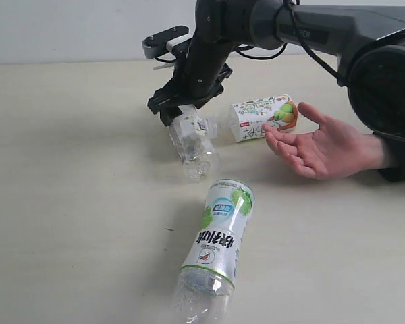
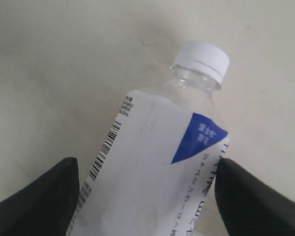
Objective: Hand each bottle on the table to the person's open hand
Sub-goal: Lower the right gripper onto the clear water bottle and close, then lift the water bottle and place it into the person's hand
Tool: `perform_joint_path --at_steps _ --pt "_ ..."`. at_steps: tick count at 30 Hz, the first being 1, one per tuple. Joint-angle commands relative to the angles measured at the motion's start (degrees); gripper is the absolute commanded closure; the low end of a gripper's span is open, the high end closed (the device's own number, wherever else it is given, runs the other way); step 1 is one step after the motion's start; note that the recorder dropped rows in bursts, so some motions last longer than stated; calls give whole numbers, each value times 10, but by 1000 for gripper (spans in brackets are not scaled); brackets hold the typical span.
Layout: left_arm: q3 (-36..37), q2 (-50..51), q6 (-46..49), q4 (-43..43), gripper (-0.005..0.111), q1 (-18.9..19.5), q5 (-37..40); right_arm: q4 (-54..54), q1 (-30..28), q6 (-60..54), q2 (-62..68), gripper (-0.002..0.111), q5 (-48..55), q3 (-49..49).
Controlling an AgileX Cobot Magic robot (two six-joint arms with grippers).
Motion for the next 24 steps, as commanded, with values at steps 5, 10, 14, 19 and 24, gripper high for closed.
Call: perform_joint_path --at_steps 5,10,14,19,24 --pt "1 -4 2 1 107 -2 -3 9 0 -6 8 35 -26 -4" --pt "1 -4 2 1 107 -2 -3 12 0 -17 11 33 -26 -4" --pt "1 -4 2 1 107 -2 -3 14 0 -17 19 30 -30 -4" --pt "1 -4 2 1 107 -2 -3 14 0 -17 21 30 -36 -4" --pt "1 -4 2 1 107 -2 -3 14 0 -17 21 40 -38 -4"
